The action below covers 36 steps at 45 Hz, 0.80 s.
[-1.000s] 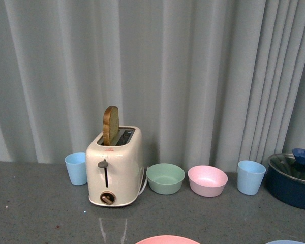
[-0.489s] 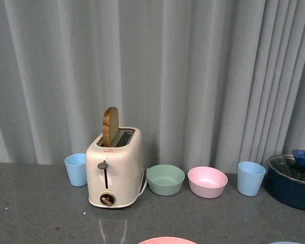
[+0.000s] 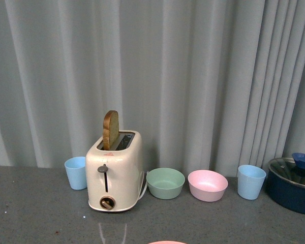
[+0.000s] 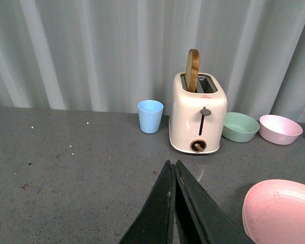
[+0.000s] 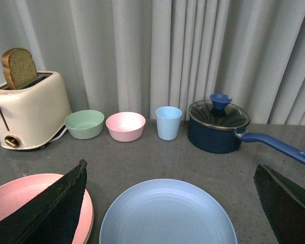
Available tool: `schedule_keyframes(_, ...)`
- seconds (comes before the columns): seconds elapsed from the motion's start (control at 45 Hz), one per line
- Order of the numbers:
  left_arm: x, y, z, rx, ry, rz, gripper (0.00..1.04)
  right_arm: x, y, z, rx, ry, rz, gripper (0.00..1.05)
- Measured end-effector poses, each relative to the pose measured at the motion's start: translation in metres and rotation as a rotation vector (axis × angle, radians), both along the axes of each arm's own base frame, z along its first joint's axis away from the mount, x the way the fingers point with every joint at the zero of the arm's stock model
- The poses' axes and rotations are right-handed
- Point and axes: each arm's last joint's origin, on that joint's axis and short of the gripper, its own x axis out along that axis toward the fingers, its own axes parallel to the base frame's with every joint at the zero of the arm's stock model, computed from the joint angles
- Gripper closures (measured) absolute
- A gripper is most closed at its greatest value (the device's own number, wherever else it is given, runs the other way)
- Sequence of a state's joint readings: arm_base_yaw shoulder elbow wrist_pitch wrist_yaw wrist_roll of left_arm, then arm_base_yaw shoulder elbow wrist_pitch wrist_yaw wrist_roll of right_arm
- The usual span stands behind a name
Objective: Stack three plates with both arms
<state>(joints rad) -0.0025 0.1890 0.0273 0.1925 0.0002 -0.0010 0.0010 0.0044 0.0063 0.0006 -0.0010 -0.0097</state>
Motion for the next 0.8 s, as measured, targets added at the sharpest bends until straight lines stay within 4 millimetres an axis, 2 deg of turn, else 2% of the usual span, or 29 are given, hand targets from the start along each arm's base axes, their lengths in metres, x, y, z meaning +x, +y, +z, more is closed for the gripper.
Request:
schedule_keyframes(0.2, -0.012, 0.000, -0.003, 0.000, 0.011, 0.000, 1.01, 0.000, 0.000, 0.000, 0.000, 0.000, 0.000, 0.07)
schedule_keyframes(0.356, -0.013, 0.000, -0.003, -0.001, 0.006, 0.000, 1.00, 0.000, 0.000, 0.000, 0.000, 0.000, 0.000, 0.07)
schedule_keyframes(0.378, -0.013, 0.000, -0.003, 0.000, 0.006, 0.000, 0.95, 0.000, 0.000, 0.000, 0.000, 0.000, 0.000, 0.07)
schedule_keyframes(0.4, -0.013, 0.000, -0.003, 0.000, 0.006, 0.000, 0.94, 0.000, 0.000, 0.000, 0.000, 0.000, 0.000, 0.07)
schedule_keyframes(0.533, -0.013, 0.000, -0.003, 0.000, 0.006, 0.000, 0.72, 0.000, 0.000, 0.000, 0.000, 0.000, 0.000, 0.07)
schedule_keyframes(0.622, -0.013, 0.000, -0.003, 0.000, 0.006, 0.000, 0.51, 0.000, 0.000, 0.000, 0.000, 0.000, 0.000, 0.07)
schedule_keyframes(0.733, -0.013, 0.000, -0.003, 0.000, 0.006, 0.000, 0.31, 0.000, 0.000, 0.000, 0.000, 0.000, -0.002, 0.07)
schedule_keyframes(0.778, -0.013, 0.000, -0.003, 0.000, 0.006, 0.000, 0.26, 0.001, 0.000, -0.001, 0.014, 0.035, -0.056, 0.07)
schedule_keyframes(0.8, -0.013, 0.000, -0.003, 0.000, 0.006, 0.000, 0.21, 0.002, -0.001, 0.001, 0.020, 0.072, -0.158, 0.07)
